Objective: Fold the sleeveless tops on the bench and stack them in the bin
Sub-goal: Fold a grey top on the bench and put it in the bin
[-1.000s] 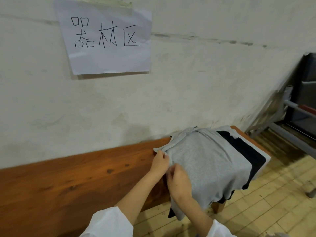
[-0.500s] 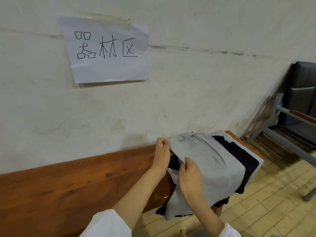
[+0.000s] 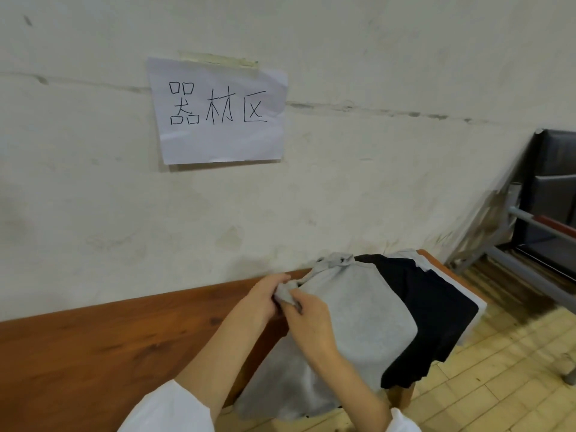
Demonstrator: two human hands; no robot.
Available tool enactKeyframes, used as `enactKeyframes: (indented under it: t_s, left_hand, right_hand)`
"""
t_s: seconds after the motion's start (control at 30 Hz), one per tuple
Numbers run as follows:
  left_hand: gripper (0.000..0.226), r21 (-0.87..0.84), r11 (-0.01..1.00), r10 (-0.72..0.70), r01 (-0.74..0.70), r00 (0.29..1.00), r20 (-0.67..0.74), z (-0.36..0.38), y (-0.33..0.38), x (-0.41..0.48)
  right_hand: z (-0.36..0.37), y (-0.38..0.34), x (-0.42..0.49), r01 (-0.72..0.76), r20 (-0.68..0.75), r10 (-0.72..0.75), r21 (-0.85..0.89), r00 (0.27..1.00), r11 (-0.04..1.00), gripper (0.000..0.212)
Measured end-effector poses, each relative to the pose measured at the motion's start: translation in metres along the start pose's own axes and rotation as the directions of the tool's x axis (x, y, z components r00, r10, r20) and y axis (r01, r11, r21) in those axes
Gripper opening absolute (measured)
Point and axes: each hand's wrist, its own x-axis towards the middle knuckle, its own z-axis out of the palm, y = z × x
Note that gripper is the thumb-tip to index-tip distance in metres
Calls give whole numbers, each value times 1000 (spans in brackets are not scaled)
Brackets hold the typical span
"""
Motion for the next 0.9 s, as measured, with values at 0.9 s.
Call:
enactKeyframes:
  t_s: [0.9]
  left_hand:
    - [38,993,-93,790,78,612,26,-228,-46,6]
  right_hand:
    - [93,76,-3,148,426,192,-646,884,749,76]
